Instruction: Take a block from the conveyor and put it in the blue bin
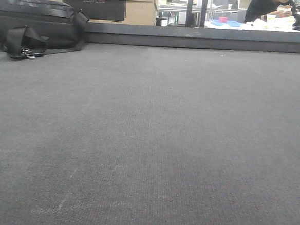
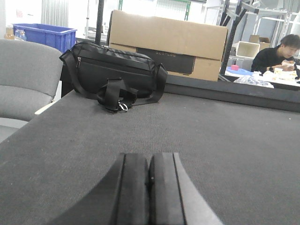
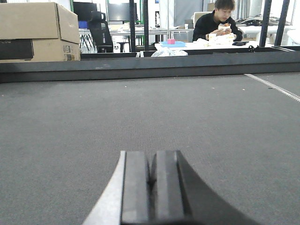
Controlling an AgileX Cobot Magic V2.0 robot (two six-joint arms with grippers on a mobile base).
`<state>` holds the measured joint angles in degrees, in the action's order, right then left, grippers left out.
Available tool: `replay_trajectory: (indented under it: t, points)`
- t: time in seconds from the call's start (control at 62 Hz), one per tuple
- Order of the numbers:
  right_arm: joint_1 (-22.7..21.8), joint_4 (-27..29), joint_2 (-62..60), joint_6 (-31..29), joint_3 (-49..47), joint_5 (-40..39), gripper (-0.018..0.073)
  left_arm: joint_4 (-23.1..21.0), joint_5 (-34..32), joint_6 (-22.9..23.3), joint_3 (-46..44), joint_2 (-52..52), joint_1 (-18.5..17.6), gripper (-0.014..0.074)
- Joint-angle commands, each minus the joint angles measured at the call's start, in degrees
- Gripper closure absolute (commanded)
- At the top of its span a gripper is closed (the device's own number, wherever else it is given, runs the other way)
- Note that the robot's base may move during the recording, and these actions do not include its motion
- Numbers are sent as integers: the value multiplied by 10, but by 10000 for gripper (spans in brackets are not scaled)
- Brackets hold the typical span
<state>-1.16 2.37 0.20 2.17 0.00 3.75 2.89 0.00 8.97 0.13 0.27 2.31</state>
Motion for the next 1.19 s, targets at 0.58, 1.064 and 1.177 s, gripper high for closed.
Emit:
replay_trajectory:
  t: [0.58, 1.064, 1.177]
  points:
    - [-2, -6, 11, -1, -164, 69, 727, 14, 111, 3, -179, 23, -2, 708]
    - [-2, -6, 423, -1, -524, 474, 727, 44, 439, 3, -531, 472, -2, 708]
    - [-2, -6, 513, -1, -569, 523, 727, 44, 530, 3, -592, 582, -2, 708]
